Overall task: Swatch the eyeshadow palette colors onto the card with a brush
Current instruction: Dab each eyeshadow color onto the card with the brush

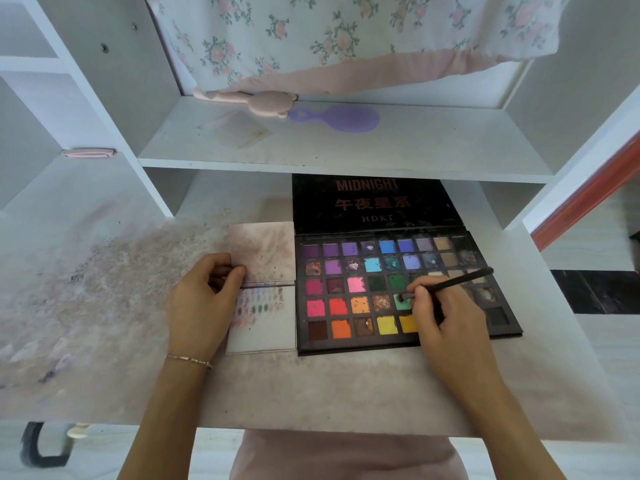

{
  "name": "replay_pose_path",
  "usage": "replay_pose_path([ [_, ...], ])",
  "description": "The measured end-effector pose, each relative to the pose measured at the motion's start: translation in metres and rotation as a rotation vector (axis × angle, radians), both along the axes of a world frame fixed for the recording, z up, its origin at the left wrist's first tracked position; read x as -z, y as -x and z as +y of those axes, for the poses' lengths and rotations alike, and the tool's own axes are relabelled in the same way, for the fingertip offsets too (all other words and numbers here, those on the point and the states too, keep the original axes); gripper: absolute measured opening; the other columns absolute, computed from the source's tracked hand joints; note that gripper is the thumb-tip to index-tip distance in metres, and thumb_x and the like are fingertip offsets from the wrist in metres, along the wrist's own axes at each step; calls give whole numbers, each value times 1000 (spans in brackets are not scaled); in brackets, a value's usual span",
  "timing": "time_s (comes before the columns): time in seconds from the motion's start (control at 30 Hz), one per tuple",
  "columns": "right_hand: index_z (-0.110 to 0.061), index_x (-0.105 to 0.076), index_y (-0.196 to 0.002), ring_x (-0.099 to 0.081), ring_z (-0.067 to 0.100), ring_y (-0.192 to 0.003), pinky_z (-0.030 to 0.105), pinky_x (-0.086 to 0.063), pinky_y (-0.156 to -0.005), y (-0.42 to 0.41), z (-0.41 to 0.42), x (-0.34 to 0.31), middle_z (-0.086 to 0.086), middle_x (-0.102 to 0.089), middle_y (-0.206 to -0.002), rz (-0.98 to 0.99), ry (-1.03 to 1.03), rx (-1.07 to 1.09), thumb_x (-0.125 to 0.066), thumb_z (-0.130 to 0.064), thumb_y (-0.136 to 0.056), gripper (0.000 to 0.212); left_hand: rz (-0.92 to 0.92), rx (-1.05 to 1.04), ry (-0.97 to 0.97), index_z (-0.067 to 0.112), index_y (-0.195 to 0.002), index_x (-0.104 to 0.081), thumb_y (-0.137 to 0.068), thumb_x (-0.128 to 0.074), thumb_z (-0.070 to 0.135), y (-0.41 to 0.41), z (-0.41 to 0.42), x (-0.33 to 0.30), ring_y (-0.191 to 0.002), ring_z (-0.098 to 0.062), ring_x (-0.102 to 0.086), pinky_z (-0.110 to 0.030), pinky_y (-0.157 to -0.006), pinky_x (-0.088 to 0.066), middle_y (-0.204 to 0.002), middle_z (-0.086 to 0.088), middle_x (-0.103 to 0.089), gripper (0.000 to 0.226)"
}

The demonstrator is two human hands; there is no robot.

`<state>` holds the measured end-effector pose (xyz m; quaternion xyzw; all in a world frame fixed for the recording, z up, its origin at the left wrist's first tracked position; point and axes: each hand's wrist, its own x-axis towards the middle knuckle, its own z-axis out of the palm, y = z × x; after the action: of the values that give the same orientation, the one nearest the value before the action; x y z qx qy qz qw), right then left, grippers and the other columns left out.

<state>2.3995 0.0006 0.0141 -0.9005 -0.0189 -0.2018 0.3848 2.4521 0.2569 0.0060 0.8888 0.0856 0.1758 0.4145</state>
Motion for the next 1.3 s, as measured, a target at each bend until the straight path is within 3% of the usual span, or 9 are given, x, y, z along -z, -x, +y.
replay_pose_path([
  [0.13, -25, -51, -82, -55, 2, -70, 11, -38, -54, 0, -2, 2, -22, -50, -74, -10, -23, 29, -49, -10, -91, 17, 4, 3, 1, 14, -92, -65, -82, -64, 16, 0, 1, 1, -66, 0, -51, -16, -60, -38, -71, 12, -57, 11],
  [0.27, -26, -52, -84, -56, 1, -73, 11, -42, -54, 0, -1, 1, -22, -51, -74, -4, -24, 1, -44, -20, -88, 10, -2, 10, 3, 13, -94, -65, -82, -64, 15, 0, 2, 1, -66, 1, -51, -16, -60, -38, -70, 14, -56, 12],
  [0.4, -27, -51, -82, -57, 3, -70, 13, -40, -55, 0, -2, 2, -21, -51, -72, -13, -30, 46, -51, -8, -90, 21, -6, 12, 2, 12, -94, -65, -82, -64, 15, 0, 1, 1, -66, 1, -51, -15, -59, -37, -71, 11, -56, 13],
  [0.5, -27, -52, -84, -58, 1, -76, 12, -44, -54, 0, -1, 0, -22, -52, -76, -5, -34, 12, -47, -16, -89, 13, -6, 11, 7, 13, -94, -65, -82, -65, 15, 0, 1, 1, -66, 1, -52, -16, -60, -38, -70, 12, -56, 12],
  [0.7, -34, -49, -79, -59, 8, -72, 12, -42, -55, 2, 1, -4, -19, -54, -72, -26, -86, 49, -47, -17, -88, 20, -6, 7, 13, 15, -92, -65, -81, -65, 15, 0, 1, 0, -66, 2, -52, -15, -59, -37, -68, 18, -54, 11],
  [0.9, -39, -51, -81, -59, 2, -72, 7, -43, -54, 6, 24, -9, -12, -59, -69, -42, -283, -55, -40, -35, -82, 11, -4, 8, 17, 13, -94, -65, -81, -65, 15, 0, 1, 1, -66, 2, -51, -15, -59, -37, -69, 13, -56, 13],
  [1.13, -36, -55, -76, -59, 7, -64, 13, -44, -53, 2, 74, -8, -13, -62, -74, 72, -364, -205, -53, -23, -82, 15, 3, 2, 33, 15, -90, -64, -80, -66, 14, 0, 0, -1, -64, 2, -51, -8, -58, -35, -68, 17, -54, 10],
  [1.23, -33, -55, -76, -57, 8, -67, 13, -44, -56, -1, 93, -9, -13, -59, -80, 100, -323, -250, -55, -23, -80, 11, 9, 13, 78, 14, -89, -64, -80, -66, 12, 1, 1, -1, -65, 0, -53, -14, -61, -39, -68, 15, -56, 10],
  [1.3, -29, -58, -76, -56, 10, -69, 22, -48, -62, -3, 101, -8, -12, -58, -78, 120, -286, -271, -55, -25, -80, 7, 5, 19, 77, 14, -89, -64, -80, -65, 11, 1, 1, -1, -66, -1, -53, -15, -62, -40, -68, 14, -57, 9],
])
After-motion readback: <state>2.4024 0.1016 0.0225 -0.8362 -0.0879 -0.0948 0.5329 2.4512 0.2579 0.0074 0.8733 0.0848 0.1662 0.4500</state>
